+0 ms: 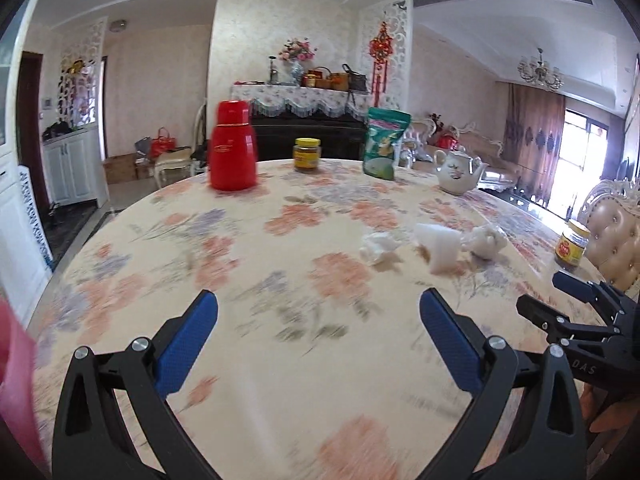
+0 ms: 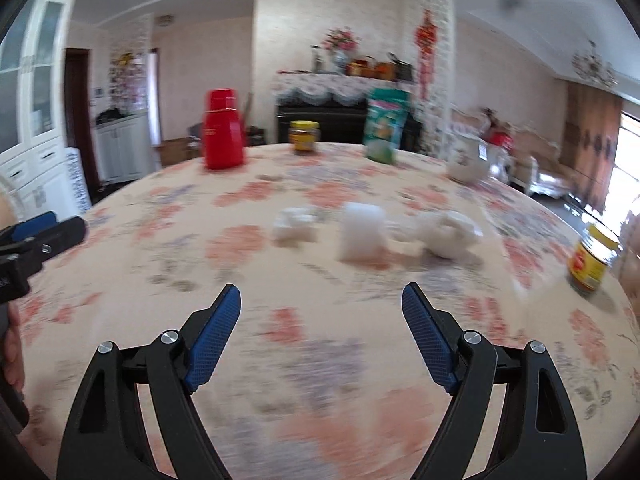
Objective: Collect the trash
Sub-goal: 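Grasp the white plastic bag with the right tool while the left tool grasps crumpled tissue, then lift the tissue with the left tool while the right tool holds the plastic bag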
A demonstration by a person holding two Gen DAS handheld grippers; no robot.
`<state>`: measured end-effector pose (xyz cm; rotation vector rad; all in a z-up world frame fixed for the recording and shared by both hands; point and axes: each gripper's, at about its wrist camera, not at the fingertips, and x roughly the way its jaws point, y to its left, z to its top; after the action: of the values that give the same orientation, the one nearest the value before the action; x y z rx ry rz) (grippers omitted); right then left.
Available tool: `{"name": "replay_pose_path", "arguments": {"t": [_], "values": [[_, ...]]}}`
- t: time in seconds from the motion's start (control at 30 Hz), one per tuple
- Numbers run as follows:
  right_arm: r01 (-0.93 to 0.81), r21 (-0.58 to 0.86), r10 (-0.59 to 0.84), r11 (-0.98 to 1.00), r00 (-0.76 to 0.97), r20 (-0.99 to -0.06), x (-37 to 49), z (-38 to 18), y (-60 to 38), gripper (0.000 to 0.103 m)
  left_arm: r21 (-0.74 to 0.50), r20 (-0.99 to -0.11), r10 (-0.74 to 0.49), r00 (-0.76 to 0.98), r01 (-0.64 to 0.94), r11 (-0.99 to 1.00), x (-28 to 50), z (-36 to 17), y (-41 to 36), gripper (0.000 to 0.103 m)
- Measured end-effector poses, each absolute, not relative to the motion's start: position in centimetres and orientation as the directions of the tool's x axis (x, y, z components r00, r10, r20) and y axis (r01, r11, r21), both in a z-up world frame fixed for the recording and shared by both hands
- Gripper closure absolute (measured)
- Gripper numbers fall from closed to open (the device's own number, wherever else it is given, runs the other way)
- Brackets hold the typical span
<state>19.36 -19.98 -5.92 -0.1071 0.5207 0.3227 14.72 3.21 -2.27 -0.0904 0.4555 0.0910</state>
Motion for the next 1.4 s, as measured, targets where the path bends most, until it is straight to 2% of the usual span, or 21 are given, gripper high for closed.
{"name": "replay_pose_path", "arguments": {"t": [0.23,0.4,0.73,1.07,1.1,1.17,1.2,1.27,1.3,1.4], "values": [[-0.204,0.002,0.174,0.979,0.829,-0.531,26.7,-7.2,-25.5,0.025,-0.058,-0.474,0.056,0.879,-0.095,0.994,23.2,-3.6,0.6,0.005],[-0.163,0.022,0.146,0.986,0.807,-0.572,32.6,-8.3,-28.4,0.021,-0.051,-0.557,0.053,0.829,-0.098,0.994,29.5,-5.7,-0.4,0.005],[-0.158,0.026,0.133,0.987,0.718,-0.683,42.0,-11.4,-29.6,0.018,-0.033,-0.7,0.072,0.711,-0.133,0.991,39.4,-9.6,-1.6,0.005],[-0.195,0.001,0.135,0.981,0.674,-0.726,47.2,-12.1,-28.5,0.019,-0.003,-0.773,0.074,0.63,-0.12,0.993,45.4,-11.8,-3.3,0.007],[-0.198,0.007,0.14,0.98,0.666,-0.733,47.5,-12.3,-28.4,0.019,-0.006,-0.786,0.067,0.615,-0.115,0.993,45.9,-12.1,-3.4,0.018],[-0.209,0.02,0.157,0.978,0.662,-0.733,47.8,-12.5,-28.3,0.022,-0.008,-0.795,0.061,0.603,-0.111,0.994,46.2,-12.4,-3.6,0.034],[-0.222,0.027,0.171,0.975,0.661,-0.73,47.8,-12.4,-28.2,0.04,-0.014,-0.79,0.052,0.611,-0.104,0.994,46.0,-12.3,-3.7,0.052],[-0.23,0.039,0.186,0.972,0.665,-0.724,47.4,-12.3,-28.0,0.055,-0.014,-0.784,0.041,0.619,-0.084,0.996,45.5,-12.1,-3.9,0.074],[-0.231,0.041,0.189,0.972,0.668,-0.72,47.1,-12.1,-28.0,0.06,-0.013,-0.78,0.039,0.625,-0.078,0.997,45.2,-12.0,-4.0,0.081],[-0.236,0.004,0.169,0.972,0.686,-0.707,45.2,-11.9,-27.5,0.065,-0.011,-0.764,0.027,0.645,-0.055,0.998,43.6,-11.6,-4.1,0.087]]}}
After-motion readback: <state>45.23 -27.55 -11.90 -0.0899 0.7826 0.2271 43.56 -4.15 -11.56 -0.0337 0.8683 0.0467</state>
